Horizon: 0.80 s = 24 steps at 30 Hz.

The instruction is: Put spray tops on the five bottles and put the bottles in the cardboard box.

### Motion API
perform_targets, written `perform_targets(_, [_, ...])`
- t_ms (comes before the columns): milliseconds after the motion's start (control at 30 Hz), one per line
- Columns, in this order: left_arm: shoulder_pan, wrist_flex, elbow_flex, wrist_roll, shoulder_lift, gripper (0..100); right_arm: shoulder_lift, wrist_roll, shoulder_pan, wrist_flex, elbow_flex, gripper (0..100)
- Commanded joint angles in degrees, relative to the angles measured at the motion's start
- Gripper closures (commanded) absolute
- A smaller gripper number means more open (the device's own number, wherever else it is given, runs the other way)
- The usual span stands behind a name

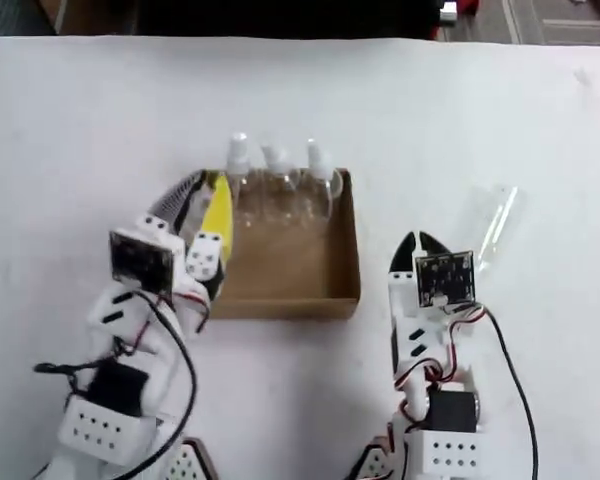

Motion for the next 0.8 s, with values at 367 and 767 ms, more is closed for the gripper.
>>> perform_targets(367, [5.85,-22.77,13.54,1.58,11.65,98,-0.75,0.7,-0.4,-0.31,0.44,97.6])
perform_targets(767, [5.93,-31.56,13.45,-3.25,24.31,98,-0.75,0.7,-0.4,0.13,0.44,97.6])
